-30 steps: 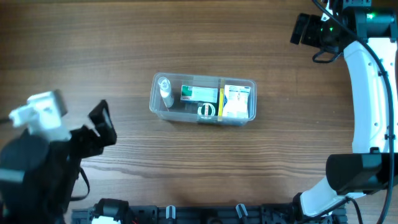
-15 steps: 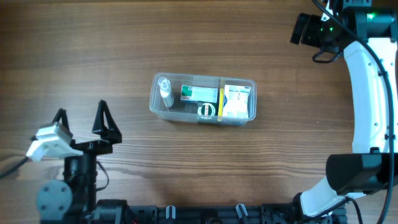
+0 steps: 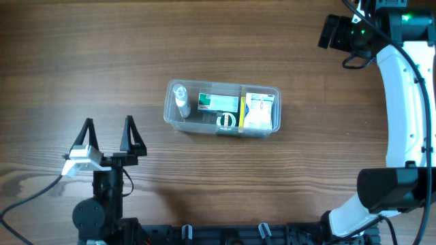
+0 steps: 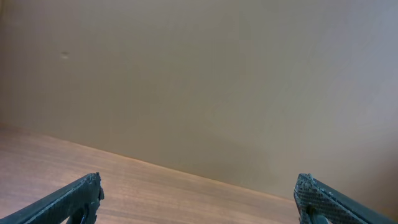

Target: Pack container

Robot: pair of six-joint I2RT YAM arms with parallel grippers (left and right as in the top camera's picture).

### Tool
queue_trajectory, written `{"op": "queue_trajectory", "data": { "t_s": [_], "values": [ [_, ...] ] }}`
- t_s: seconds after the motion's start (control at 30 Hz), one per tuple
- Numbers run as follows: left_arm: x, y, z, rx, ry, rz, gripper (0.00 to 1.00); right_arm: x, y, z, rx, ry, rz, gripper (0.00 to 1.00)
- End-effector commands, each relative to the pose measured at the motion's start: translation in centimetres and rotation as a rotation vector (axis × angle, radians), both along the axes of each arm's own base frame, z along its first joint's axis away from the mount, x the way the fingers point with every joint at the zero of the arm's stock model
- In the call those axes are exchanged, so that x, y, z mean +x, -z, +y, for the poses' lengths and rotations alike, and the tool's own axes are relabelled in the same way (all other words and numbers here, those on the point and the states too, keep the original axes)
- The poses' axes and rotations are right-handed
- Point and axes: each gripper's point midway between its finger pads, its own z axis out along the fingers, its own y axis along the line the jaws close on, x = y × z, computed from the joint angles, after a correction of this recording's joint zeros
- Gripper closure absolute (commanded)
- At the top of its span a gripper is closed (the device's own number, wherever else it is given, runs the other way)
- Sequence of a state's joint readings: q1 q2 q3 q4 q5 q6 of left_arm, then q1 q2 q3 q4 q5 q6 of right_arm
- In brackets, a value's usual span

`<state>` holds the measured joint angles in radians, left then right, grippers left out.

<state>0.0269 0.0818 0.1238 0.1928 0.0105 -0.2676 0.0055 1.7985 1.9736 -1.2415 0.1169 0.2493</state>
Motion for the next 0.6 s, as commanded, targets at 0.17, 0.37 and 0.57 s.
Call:
{"op": "queue_trajectory", "data": {
  "t_s": [0.17,0.37,0.57],
  "values": [
    [0.4,4.2,-0.1,0.0,0.01,0.047,0.0,0.1,-0.4,-0.3,-0.009,0.019,-0.013,0.0],
    [0.8,8.2,-0.1,-0.005,0.013,0.21,0.0,0.1,-0.4,-0.3,-0.009,0.019,-0.013,0.0],
    [0.8,10.6,-0.2,-0.009,0.017,0.31,0.0,0.1,-0.4,-0.3,-0.009,0.019,-0.014,0.0]
  ]
}}
